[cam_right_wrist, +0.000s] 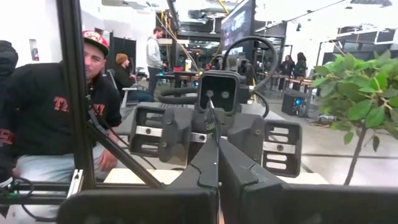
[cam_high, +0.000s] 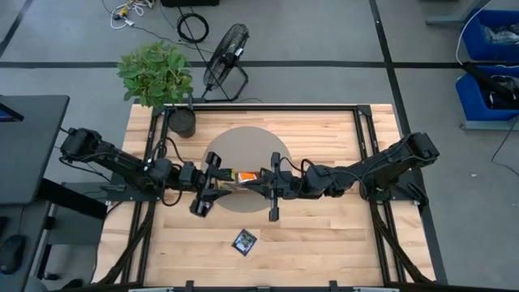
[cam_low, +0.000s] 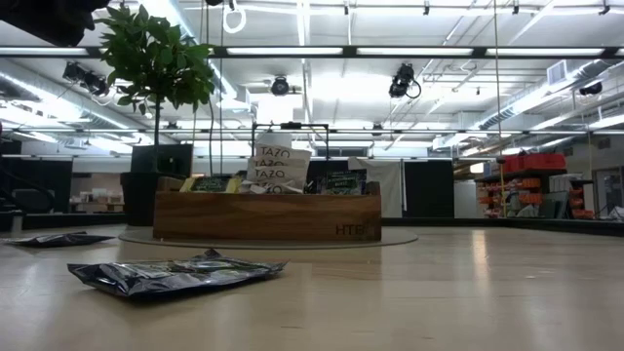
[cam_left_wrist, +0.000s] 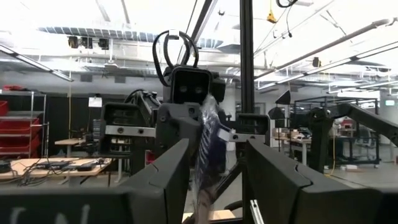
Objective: Pick & Place Tea
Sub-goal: Put the left violet tea bag into the wooden organizer
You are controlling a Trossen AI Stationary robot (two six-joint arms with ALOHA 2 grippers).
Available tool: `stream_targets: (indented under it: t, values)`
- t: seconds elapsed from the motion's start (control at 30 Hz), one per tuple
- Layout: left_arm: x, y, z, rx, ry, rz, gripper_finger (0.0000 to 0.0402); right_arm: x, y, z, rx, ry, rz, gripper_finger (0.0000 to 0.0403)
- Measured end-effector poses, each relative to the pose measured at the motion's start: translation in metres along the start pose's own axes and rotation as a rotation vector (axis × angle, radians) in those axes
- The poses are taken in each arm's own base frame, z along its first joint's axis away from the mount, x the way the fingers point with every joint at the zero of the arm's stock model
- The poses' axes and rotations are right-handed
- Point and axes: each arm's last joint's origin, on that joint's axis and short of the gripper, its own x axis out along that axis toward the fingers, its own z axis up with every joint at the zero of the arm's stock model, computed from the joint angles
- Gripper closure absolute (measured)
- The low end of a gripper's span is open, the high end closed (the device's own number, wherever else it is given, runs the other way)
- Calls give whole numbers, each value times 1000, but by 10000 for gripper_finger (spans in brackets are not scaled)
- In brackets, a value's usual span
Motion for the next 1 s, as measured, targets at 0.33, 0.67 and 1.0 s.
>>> stream_targets:
  t: [0.33, 0.67, 1.0]
  values:
    - [0, 0, 0, 1, 1, -6, 282, 1, -4, -1, 4, 3, -12, 403]
    - [0, 1, -1, 4, 12, 49, 394, 1, -4, -2, 6, 19, -11, 399]
    - [-1, 3, -12, 21, 128, 91, 399, -14, -6, 10, -1, 109, -29, 326]
